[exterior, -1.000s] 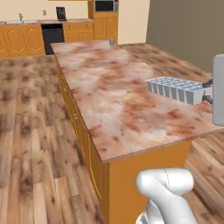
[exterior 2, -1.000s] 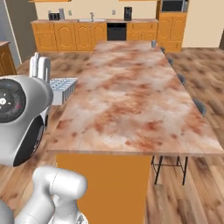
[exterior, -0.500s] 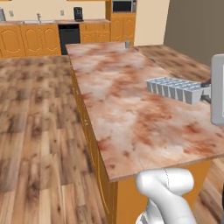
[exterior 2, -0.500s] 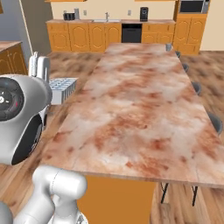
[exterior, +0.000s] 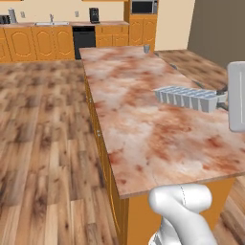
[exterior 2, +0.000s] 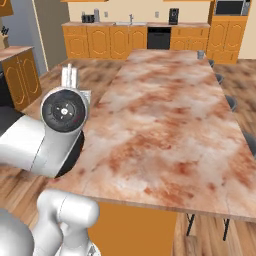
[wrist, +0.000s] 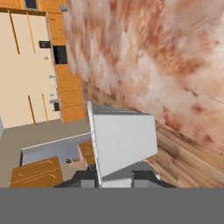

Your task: Open the freezer door, pick up the ice cube tray from the freezer, and place it on the dining counter.

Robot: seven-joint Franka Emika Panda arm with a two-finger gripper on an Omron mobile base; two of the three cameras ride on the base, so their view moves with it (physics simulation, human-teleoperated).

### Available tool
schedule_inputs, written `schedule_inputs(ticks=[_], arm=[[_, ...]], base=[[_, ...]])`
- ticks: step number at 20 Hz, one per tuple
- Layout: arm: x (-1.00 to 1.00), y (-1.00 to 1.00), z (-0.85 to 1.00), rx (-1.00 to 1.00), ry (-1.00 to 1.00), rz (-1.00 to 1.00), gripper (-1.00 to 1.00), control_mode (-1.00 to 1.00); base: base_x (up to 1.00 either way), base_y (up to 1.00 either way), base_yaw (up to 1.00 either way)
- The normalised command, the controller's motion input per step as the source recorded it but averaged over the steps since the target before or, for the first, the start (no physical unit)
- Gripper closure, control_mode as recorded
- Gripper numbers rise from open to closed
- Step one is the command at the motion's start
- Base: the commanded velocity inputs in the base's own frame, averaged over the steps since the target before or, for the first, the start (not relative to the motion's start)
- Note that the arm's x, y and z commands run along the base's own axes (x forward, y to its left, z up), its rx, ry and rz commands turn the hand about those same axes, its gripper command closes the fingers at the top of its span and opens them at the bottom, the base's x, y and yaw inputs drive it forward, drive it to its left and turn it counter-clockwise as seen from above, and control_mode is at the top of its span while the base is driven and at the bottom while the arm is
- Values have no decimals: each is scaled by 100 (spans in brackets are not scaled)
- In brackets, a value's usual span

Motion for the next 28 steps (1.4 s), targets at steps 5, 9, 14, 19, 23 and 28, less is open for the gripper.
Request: schedule_inputs(ticks=[5, 9, 14, 19, 23, 28], arm=[[86, -53, -38, 4, 0, 23, 100, -100], [100, -25, -41, 0, 0, 15, 100, -100], [97, -2, -31, 0, 0, 8, 100, -100], [83, 0, -51, -2, 0, 2, 100, -100], [69, -5, -53, -7, 0, 0, 100, -100], [62, -1, -56, -12, 0, 0, 100, -100]], base=[[0, 0, 0], [0, 0, 0], [0, 0, 0], [0, 0, 0], [0, 0, 0], [0, 0, 0]])
